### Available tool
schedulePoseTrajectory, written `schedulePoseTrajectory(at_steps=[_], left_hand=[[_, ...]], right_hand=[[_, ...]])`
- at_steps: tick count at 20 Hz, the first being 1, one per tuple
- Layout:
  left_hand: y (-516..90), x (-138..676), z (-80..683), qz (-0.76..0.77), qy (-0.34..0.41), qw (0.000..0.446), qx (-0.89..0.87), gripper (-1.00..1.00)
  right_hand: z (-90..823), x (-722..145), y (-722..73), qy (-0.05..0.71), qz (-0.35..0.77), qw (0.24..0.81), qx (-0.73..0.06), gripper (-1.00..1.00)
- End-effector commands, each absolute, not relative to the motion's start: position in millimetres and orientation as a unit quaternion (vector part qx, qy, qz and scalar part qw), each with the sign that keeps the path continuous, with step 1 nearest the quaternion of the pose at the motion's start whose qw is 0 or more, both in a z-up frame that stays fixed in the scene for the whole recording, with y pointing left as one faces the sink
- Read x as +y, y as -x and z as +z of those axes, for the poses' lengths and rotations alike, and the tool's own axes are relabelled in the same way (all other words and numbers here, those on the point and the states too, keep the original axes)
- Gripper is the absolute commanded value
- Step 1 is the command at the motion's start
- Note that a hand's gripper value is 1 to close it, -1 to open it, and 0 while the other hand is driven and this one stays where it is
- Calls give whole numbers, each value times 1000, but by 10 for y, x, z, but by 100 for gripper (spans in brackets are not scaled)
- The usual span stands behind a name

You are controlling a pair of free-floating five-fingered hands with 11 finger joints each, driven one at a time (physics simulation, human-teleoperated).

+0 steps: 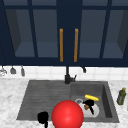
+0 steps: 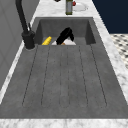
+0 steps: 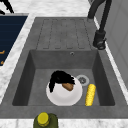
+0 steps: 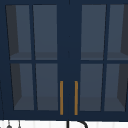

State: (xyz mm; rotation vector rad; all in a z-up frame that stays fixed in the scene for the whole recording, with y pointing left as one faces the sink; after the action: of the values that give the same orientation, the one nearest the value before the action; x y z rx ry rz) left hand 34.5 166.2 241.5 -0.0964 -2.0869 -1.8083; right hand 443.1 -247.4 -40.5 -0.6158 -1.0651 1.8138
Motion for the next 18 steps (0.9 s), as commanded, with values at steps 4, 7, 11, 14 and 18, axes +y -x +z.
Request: schedulePoseTrajectory(at_steps=[4, 7, 11, 14, 18], left_hand=[[-345, 1662, 2415, -643, 34, 188, -742, 0], [-345, 1662, 2415, -643, 34, 188, -742, 0], [-345, 1662, 2415, -643, 34, 188, -742, 0], [-345, 1662, 2415, -643, 34, 188, -742, 0], [-345, 1662, 2415, -643, 34, 188, -742, 0]], right_hand=[[-462, -2567, -4512, 236, 742, 461, -426, -100], [-471, -2605, -4522, 238, 741, 461, -426, -100], [-530, -2601, -4534, 245, 739, 461, -426, -100], [-561, -2608, -4616, 236, 742, 467, -419, -100], [-563, -2603, -4726, 242, 739, 470, -418, -100]])
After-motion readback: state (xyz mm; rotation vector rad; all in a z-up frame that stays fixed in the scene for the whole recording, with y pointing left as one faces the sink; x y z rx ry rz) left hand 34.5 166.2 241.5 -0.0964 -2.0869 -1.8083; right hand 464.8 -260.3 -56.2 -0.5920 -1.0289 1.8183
